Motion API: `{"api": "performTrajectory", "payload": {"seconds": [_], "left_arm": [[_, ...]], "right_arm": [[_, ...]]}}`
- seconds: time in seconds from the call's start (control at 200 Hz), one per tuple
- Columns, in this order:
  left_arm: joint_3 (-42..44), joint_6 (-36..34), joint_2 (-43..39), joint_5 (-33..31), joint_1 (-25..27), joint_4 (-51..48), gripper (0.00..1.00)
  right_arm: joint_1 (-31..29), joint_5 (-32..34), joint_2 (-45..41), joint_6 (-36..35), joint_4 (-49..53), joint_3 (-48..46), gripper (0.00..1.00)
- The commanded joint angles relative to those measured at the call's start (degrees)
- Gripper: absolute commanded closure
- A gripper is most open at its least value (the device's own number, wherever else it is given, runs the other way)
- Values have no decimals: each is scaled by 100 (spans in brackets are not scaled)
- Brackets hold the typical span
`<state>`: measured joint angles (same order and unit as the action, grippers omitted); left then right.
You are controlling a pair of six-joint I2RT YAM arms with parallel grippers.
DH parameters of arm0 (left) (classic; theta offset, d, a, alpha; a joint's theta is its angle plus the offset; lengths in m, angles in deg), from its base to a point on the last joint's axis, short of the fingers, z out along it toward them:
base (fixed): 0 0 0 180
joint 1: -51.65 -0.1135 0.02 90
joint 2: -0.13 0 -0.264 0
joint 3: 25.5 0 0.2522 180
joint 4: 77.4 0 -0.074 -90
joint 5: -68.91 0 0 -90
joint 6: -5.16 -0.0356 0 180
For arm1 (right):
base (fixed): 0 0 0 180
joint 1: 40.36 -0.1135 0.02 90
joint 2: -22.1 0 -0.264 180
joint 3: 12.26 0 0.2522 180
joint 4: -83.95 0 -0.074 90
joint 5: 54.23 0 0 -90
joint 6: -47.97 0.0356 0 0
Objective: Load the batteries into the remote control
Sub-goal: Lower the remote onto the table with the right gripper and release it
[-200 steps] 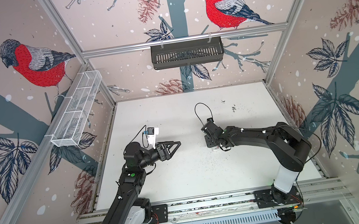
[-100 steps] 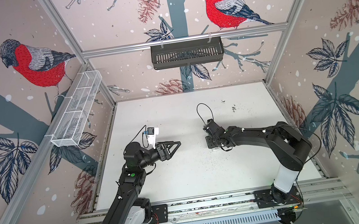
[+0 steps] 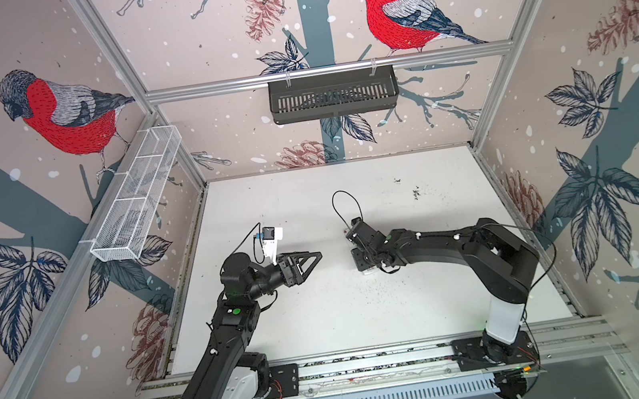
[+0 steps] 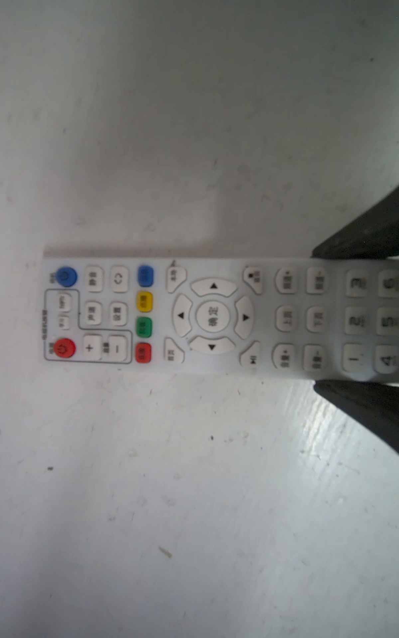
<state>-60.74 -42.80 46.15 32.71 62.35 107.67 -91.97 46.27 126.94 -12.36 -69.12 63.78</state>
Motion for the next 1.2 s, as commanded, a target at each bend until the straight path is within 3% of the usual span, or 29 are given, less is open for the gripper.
{"api": "performTrajectory", "payload": {"seconds": [0.0, 0.335, 0.52, 0.69, 1.001, 1.196], "left_arm": [[-56, -65, -14, 25, -2, 62, 3], [-65, -85, -5, 22, 2, 59, 3], [-59, -90, 9, 10, 0, 31, 3], [-60, -92, 22, -20, -2, 6, 3], [-100, -258, 281, -198, 2, -187, 3], [-370, -777, 512, -1054, 80, -1203, 3]], "right_arm": [[-167, -72, -2, -646, -228, 47, 56], [18, -723, -650, -2844, -481, -665, 59], [98, -999, -473, -3634, -360, -564, 56], [136, -959, -453, -3643, -271, -451, 46], [454, -1307, -1558, -3385, -483, -839, 17], [1298, -1172, -2182, -2943, -1058, -1270, 2]]}}
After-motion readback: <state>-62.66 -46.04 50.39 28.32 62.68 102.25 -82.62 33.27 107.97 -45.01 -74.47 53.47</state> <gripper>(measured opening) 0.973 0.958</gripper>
